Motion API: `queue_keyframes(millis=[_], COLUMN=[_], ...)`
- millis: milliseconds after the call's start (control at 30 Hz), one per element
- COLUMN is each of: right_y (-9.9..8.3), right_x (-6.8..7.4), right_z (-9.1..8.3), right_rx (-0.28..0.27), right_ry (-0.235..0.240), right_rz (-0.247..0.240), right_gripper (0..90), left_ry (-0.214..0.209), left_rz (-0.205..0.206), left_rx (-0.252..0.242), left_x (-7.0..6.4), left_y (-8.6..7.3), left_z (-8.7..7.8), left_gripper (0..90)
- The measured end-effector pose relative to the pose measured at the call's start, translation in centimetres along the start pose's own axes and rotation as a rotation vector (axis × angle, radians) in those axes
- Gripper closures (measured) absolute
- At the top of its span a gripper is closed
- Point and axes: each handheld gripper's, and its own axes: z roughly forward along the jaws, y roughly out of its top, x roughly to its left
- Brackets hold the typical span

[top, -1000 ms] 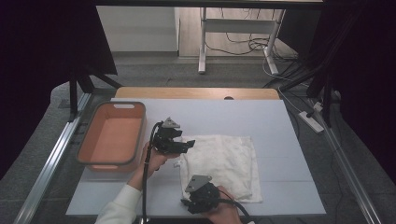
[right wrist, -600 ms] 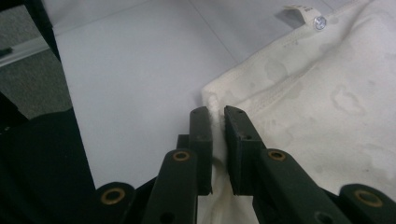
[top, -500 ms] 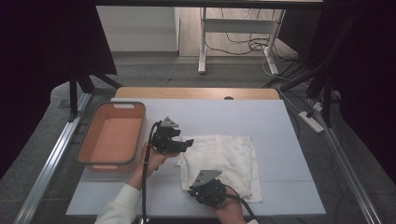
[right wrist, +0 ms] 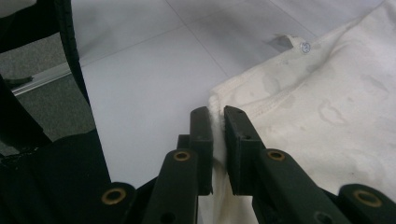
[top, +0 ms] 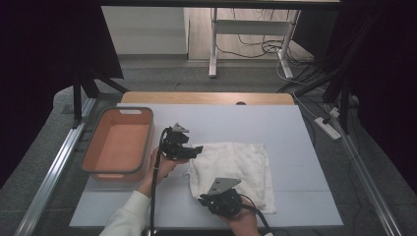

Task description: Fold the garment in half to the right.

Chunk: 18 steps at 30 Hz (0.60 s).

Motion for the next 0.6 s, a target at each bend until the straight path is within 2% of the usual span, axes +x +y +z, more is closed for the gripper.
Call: queue_keyframes(millis=[100, 300, 433, 533, 600], right_y=[-0.1, -0.3, -0.3, -0.4, -0.4], right_x=[0.0, 0.1, 0.1, 0.1, 0.1], right_z=[-0.1, -0.2, -0.3, -0.3, -0.2], right_rx=[-0.005, -0.006, -0.008, -0.005, -0.002], right_ry=[-0.002, -0.006, -0.009, -0.009, -0.01], right_rz=[0.0, 0.006, 0.005, 0.007, 0.005], right_gripper=[81.9, 81.9, 81.8, 81.9, 81.9], left_ry=[0.004, 0.012, 0.035, 0.069, 0.071], left_rz=[0.01, -0.002, -0.005, 0.007, 0.008], left_rx=[0.022, 0.058, 0.074, 0.068, 0.072], left_x=[0.1, 0.8, 1.3, 1.9, 2.2], left_y=[0.1, 0.0, 0.0, 0.2, 0.4], left_z=[0.8, 2.2, 2.9, 3.3, 3.5], left_gripper=[27.8, 27.0, 27.0, 27.5, 27.8])
